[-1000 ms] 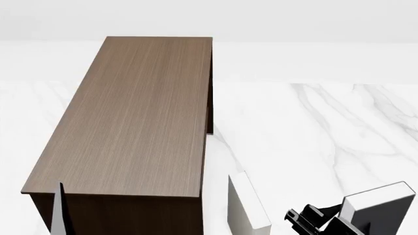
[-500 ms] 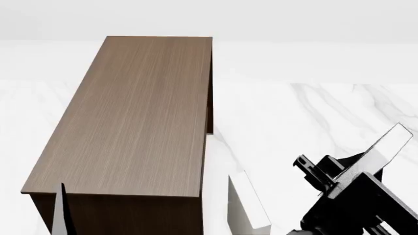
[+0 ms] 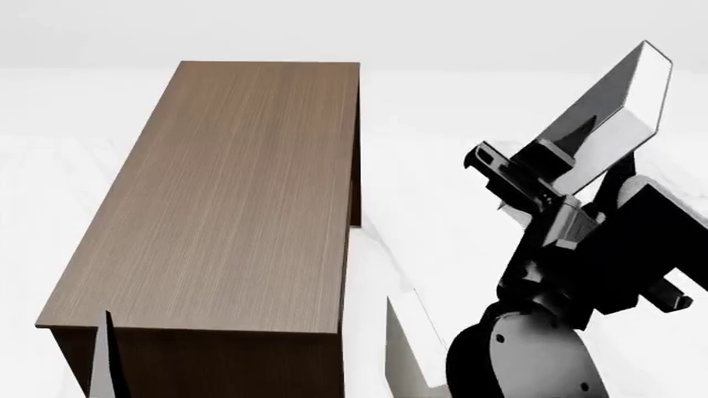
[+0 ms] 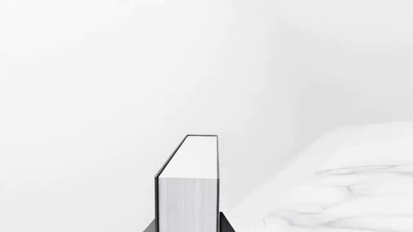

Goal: Pick up the book in the middle and place it on the cabinet shelf.

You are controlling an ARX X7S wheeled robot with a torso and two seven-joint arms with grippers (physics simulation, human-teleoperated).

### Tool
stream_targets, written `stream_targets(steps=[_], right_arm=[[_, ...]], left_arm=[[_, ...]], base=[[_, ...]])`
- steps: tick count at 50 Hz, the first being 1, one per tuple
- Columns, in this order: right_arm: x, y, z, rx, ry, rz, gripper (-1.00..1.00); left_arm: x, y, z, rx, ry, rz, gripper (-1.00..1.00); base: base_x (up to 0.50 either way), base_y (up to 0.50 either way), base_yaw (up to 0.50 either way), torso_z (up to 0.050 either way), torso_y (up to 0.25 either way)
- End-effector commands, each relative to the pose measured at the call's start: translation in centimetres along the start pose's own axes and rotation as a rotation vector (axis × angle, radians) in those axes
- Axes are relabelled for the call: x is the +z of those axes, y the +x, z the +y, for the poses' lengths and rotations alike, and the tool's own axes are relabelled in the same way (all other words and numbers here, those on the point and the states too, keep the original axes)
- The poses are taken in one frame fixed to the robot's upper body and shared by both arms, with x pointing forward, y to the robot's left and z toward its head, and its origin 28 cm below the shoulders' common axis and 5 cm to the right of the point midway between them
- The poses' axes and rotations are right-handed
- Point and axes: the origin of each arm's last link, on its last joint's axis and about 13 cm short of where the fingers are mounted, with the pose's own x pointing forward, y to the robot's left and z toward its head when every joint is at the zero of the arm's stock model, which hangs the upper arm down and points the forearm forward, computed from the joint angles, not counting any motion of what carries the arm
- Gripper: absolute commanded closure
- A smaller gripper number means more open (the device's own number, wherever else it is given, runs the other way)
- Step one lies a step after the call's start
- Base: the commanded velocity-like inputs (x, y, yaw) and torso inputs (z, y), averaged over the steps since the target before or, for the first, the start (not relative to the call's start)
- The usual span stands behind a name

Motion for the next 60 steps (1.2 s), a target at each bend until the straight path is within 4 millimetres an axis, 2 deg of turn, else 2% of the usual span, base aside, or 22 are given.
stream_targets(steps=[1,7,8,11,21,29,35,51,60], right_arm=[[4.2,-1.2,2.4,0.213,0.19,0.022,1.0],[4.8,-1.6,3.0,0.302,0.319,0.134,1.0],[5.0,-1.7,3.2,0.33,0.399,0.222,1.0],[5.2,-1.9,3.4,0.375,0.495,0.3,1.0],[6.0,-2.4,4.2,0.453,0.601,0.374,1.0],[5.5,-2.7,4.4,0.511,0.684,0.468,1.0],[4.7,-3.0,4.6,0.577,0.644,0.51,1.0],[5.0,-4.6,5.2,0.708,0.462,0.556,1.0],[5.0,-5.6,5.9,0.787,0.438,0.582,1.0]], left_arm=[[0.1,0.2,0.2,0.008,0.005,-0.008,-1.0],[0.1,0.2,0.2,0.008,0.005,-0.008,-1.0],[0.1,0.2,0.2,0.007,0.005,-0.008,-1.0],[0.1,0.2,0.1,0.007,0.005,-0.008,-1.0],[0.1,0.2,0.2,0.007,0.003,-0.009,-1.0],[0.0,0.2,0.2,0.007,0.002,-0.009,-1.0],[0.0,0.2,0.2,0.008,0.002,-0.007,-1.0],[0.1,0.2,0.2,0.006,0.001,-0.006,-1.0],[0.1,0.1,0.1,0.005,0.0,-0.007,-1.0]], base=[[0.0,0.0,0.0,0.0,0.0],[0.0,0.0,0.0,0.0,0.002],[0.0,0.0,0.0,0.0,0.0],[0.0,0.0,0.0,0.0,0.0],[0.0,0.0,0.0,0.0,0.002],[0.0,0.0,0.0,0.0,0.001],[0.0,0.0,0.0,0.0,0.002],[0.0,0.0,0.0,0.0,0.001],[0.0,0.0,0.0,0.0,0.001]])
